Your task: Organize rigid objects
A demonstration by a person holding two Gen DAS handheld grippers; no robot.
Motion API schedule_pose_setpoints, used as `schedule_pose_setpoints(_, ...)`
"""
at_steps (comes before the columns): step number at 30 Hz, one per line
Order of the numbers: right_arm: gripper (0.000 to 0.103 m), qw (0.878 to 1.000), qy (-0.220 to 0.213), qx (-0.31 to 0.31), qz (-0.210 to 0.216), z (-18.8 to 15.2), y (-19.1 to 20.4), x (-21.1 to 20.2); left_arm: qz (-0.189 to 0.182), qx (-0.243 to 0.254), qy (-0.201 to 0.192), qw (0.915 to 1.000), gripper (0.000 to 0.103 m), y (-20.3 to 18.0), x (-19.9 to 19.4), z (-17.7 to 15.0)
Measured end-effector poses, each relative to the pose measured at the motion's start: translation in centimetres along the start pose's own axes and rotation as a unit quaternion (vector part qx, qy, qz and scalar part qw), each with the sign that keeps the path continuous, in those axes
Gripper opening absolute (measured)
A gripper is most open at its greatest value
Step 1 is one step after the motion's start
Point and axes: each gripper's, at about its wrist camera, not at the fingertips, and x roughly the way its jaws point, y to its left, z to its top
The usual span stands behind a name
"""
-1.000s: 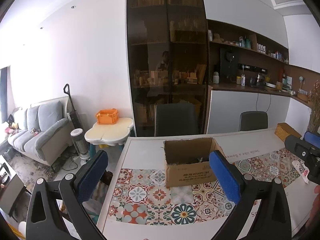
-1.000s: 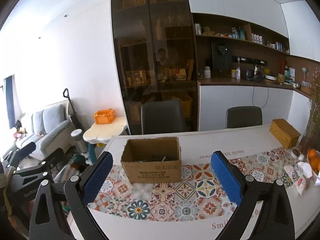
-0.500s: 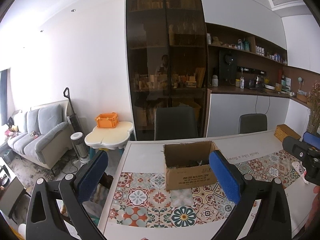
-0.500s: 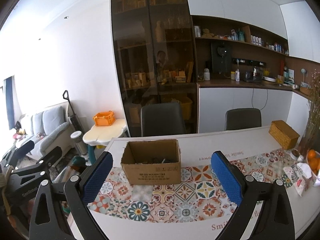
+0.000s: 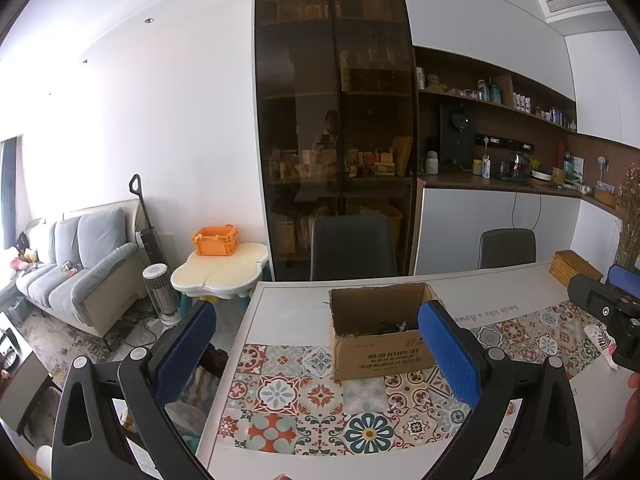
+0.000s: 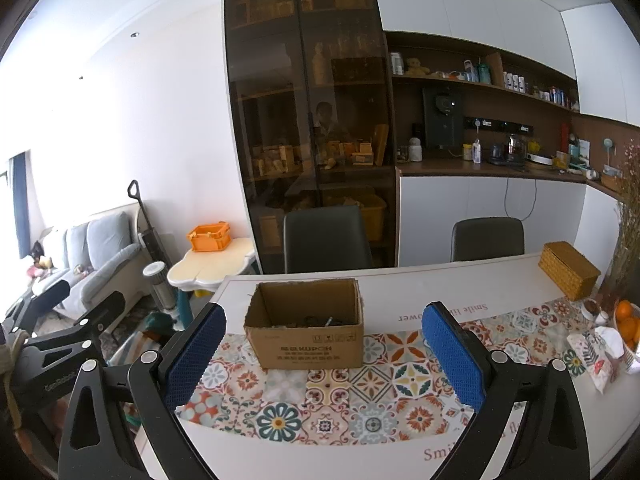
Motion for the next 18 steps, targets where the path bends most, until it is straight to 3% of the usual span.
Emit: schedule_pose_setpoints(18, 0.099, 1.0, -0.003, -0.002, -0.001, 0.25, -0.11, -0.18, 0.004, 0.003, -0.005, 1.0, 0.103, 0.04, -0.07, 0.36)
